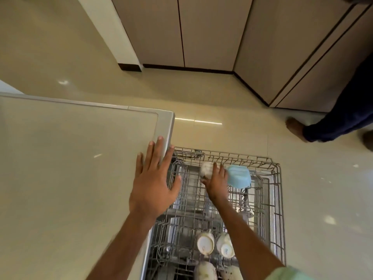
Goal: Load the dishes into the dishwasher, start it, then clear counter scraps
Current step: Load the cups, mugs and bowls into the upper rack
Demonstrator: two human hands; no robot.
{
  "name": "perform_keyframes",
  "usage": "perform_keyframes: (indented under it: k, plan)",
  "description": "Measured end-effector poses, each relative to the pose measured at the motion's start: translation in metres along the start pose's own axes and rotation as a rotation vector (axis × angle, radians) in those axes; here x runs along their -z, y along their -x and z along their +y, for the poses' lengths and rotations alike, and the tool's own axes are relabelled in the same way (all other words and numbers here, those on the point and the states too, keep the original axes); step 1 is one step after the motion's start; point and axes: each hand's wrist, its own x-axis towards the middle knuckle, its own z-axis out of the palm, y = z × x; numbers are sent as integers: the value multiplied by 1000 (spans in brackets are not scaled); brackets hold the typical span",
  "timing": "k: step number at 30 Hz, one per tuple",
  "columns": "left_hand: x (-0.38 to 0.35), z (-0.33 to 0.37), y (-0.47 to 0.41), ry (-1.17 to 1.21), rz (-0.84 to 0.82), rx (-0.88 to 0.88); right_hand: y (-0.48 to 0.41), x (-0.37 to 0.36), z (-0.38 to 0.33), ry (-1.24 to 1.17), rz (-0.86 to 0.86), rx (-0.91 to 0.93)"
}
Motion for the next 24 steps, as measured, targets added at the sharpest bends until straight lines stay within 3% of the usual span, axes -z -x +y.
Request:
perform_keyframes:
  k: [5, 12, 21, 24]
  plan:
    - [0, 1, 1, -5, -6, 18, 9, -10, 0, 245, -42, 129]
    - [-2, 0, 0, 12, 12, 9, 12, -4, -2, 305, -43, 168]
    - [-6, -3, 2, 39, 46, -6, 79, 46, -31, 169, 14, 279]
    - [-2, 2, 5, 161, 72, 4, 103, 75, -51, 131, 69, 360]
